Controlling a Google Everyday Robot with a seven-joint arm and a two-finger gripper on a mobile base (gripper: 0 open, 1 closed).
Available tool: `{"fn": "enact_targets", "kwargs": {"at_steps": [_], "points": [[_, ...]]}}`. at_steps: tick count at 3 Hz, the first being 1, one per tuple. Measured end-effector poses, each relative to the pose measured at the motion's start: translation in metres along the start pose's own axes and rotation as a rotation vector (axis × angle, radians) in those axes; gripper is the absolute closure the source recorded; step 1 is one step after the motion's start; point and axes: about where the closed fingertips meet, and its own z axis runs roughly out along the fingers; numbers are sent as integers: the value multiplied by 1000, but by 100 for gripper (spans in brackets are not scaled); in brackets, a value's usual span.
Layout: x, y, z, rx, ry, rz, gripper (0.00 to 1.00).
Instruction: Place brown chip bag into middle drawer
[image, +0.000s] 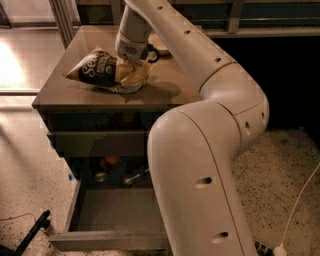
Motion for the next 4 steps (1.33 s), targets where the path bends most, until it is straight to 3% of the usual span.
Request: {"fn": "enact_targets", "kwargs": {"at_steps": [2,3,4], "points": [[-1,5,-26,31,3,-9,100],[8,17,-50,62,5,9,100],[26,48,-85,123,21,45,100]]}}
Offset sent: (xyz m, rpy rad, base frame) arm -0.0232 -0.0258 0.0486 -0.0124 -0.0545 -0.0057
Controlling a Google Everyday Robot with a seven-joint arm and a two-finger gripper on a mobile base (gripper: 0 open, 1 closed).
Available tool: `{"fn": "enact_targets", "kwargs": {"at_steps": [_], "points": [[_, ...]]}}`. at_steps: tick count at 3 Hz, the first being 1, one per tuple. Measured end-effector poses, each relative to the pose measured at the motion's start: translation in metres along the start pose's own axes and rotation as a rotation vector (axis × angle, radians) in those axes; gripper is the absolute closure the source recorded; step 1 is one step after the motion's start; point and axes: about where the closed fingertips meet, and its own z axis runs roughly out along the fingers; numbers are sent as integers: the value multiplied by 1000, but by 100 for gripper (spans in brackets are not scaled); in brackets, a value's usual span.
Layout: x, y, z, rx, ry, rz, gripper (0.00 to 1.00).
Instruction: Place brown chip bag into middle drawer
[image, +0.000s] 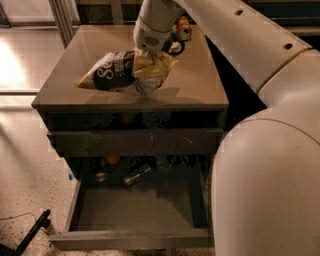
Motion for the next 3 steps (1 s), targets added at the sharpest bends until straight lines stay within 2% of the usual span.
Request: {"fn": "enact_targets", "kwargs": {"at_steps": [2,3], "points": [[30,67,-68,140,44,64,100],[29,66,-67,147,46,61,100]]}}
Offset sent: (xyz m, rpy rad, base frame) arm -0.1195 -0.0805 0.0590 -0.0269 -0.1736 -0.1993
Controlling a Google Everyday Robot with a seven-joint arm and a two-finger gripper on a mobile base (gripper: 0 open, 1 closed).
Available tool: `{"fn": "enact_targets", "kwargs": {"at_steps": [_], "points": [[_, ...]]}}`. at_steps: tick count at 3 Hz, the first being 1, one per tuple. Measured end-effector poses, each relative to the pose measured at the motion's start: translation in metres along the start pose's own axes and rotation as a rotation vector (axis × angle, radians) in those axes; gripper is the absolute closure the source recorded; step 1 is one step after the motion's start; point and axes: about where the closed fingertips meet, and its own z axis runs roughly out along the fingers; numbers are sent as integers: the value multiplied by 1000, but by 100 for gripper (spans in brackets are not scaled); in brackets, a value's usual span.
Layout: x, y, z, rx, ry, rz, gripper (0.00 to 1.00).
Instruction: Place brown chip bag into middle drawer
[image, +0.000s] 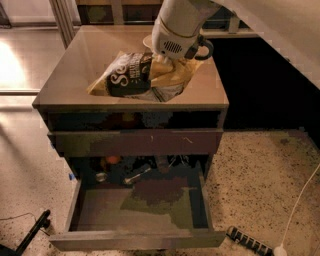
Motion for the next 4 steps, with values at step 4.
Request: {"fn": "enact_targets", "kwargs": {"at_steps": [4], "points": [[15,84,-36,138,9,0,100]]}}
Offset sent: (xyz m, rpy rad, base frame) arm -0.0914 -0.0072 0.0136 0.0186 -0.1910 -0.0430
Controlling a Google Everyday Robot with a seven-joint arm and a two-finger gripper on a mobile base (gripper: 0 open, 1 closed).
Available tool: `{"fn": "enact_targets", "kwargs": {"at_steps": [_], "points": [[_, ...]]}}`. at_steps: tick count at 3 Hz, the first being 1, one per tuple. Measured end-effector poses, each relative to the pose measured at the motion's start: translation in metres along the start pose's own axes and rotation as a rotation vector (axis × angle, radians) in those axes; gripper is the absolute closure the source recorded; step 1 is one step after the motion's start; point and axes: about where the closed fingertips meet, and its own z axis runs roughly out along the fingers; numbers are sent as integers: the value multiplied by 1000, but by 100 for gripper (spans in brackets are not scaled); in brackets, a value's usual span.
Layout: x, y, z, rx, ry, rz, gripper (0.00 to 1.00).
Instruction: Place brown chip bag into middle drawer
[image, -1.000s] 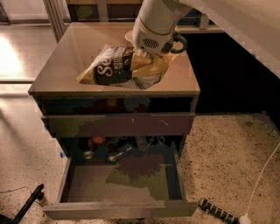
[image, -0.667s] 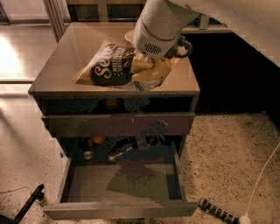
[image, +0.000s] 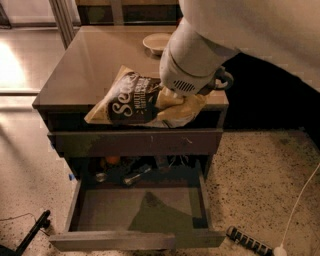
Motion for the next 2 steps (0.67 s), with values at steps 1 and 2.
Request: {"fn": "enact_targets", "kwargs": {"at_steps": [1,2], "points": [[3,8,13,-28,8,5,100],[8,34,43,-103,19,15,100]]}}
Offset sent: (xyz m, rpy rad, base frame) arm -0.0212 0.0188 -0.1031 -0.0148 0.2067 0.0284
